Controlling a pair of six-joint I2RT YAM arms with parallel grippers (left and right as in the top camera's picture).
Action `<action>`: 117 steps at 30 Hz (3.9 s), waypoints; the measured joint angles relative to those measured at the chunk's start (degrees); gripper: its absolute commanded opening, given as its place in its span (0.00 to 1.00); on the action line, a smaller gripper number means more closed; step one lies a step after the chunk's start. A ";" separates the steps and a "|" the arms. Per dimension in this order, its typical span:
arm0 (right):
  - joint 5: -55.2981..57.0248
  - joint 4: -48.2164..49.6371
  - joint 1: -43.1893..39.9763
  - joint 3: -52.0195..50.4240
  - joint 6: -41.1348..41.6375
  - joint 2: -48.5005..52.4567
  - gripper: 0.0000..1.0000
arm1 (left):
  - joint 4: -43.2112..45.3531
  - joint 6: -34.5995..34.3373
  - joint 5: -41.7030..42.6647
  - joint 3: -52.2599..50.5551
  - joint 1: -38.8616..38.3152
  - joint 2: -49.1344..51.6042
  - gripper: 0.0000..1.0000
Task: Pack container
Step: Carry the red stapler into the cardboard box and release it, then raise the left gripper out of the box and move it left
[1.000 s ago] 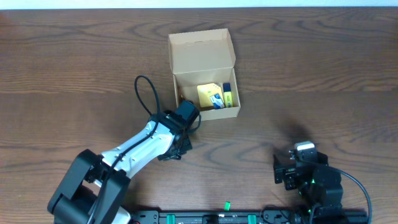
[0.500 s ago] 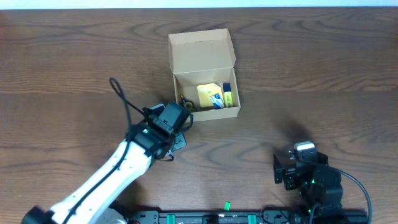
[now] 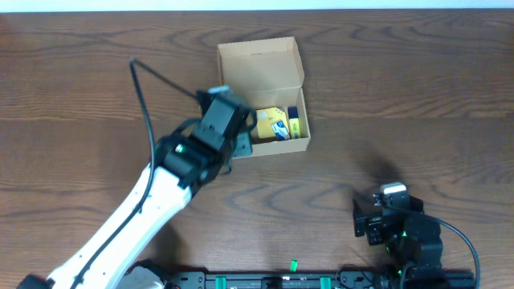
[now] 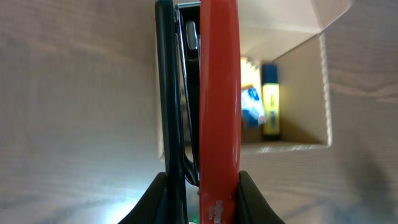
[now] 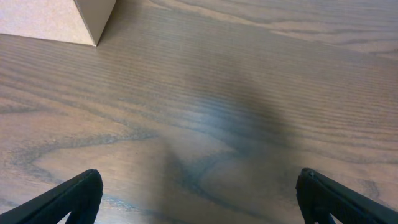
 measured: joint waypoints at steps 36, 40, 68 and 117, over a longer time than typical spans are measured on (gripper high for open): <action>0.00 -0.02 0.00 0.00 0.00 0.00 0.99 | -3.17 11.78 7.91 11.32 1.92 26.80 0.05; 0.00 -0.02 0.00 0.00 0.00 0.00 0.99 | -3.17 12.48 7.98 11.30 1.92 26.80 0.06; -0.02 -0.02 0.00 0.00 0.00 0.00 0.99 | -2.23 15.21 8.15 11.52 2.29 29.29 0.64; -0.02 0.00 0.00 0.00 0.00 0.00 0.99 | -8.61 15.34 1.81 19.87 2.29 -0.22 0.96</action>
